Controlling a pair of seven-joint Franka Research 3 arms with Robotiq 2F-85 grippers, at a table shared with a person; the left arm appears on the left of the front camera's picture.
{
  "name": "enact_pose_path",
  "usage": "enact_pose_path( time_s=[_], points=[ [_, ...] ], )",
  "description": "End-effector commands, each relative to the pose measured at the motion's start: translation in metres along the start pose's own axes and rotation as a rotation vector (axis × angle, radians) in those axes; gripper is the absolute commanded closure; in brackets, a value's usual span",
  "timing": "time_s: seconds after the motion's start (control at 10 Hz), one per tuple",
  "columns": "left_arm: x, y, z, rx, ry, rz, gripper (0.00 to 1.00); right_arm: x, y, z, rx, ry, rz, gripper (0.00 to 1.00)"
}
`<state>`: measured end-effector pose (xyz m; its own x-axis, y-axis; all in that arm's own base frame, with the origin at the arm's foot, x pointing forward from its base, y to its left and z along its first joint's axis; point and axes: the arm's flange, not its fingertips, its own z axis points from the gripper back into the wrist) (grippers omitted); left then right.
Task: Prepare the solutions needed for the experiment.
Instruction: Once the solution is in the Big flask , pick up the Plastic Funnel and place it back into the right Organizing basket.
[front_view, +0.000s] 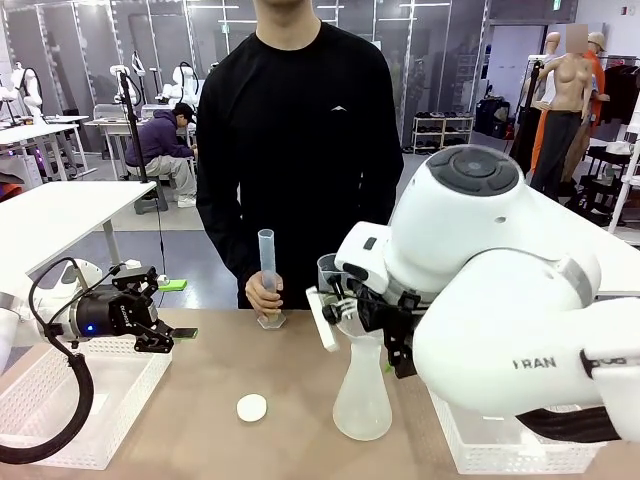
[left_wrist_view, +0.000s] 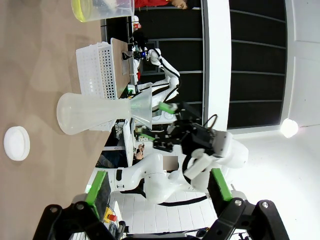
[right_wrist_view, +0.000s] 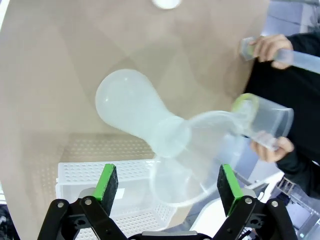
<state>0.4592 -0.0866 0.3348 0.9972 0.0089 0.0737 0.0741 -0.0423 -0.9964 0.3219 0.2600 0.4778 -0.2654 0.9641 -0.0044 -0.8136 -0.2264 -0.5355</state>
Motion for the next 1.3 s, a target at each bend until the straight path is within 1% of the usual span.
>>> enact_pose_path(
  time_s=[0.0, 0.1, 0.2, 0.3, 0.4, 0.5, 0.6, 0.7, 0.8, 0.9, 1.2],
  points=[
    [0.004, 0.001, -0.002, 0.005, -0.004, 0.004, 0.00, -0.005, -0.010, 0.046, -0.021, -0.067, -0.162, 0.00],
    [0.004, 0.001, -0.002, 0.005, -0.004, 0.004, 0.00, -0.024, -0.024, 0.058, 0.011, -0.090, -0.275, 0.00],
    [0.004, 0.001, -0.002, 0.005, -0.004, 0.004, 0.00, -0.045, -0.031, 0.060, 0.058, -0.054, -0.400, 0.00],
    [0.004, 0.001, -0.002, 0.005, -0.004, 0.004, 0.00, -0.071, -0.036, 0.066, 0.167, -0.125, -0.540, 0.00],
    [0.004, 0.001, -0.002, 0.005, -0.004, 0.004, 0.00, -0.096, -0.037, 0.069, 0.307, -0.219, -0.704, 0.00],
    [0.004, 0.001, -0.002, 0.005, -0.004, 0.004, 0.00, -0.125, -0.035, 0.066, 0.417, -0.158, -0.877, 0.00],
    [0.004, 0.001, -0.002, 0.005, -0.004, 0.004, 0.00, -0.145, -0.032, 0.059, 0.486, -0.159, -1.018, 0.00],
    [0.004, 0.001, -0.002, 0.005, -0.004, 0.004, 0.00, -0.153, -0.027, 0.055, 0.535, -0.332, -1.090, 0.00],
    [0.004, 0.001, -0.002, 0.005, -0.004, 0.004, 0.00, -0.147, -0.019, 0.050, 0.510, -0.294, -1.045, 0.00],
    [0.004, 0.001, -0.002, 0.005, -0.004, 0.004, 0.00, -0.157, -0.022, 0.053, 0.496, -0.200, -0.882, 0.00],
    [0.004, 0.001, -0.002, 0.005, -0.004, 0.004, 0.00, -0.157, -0.022, 0.053, 0.496, -0.200, -0.882, 0.00]
  ],
)
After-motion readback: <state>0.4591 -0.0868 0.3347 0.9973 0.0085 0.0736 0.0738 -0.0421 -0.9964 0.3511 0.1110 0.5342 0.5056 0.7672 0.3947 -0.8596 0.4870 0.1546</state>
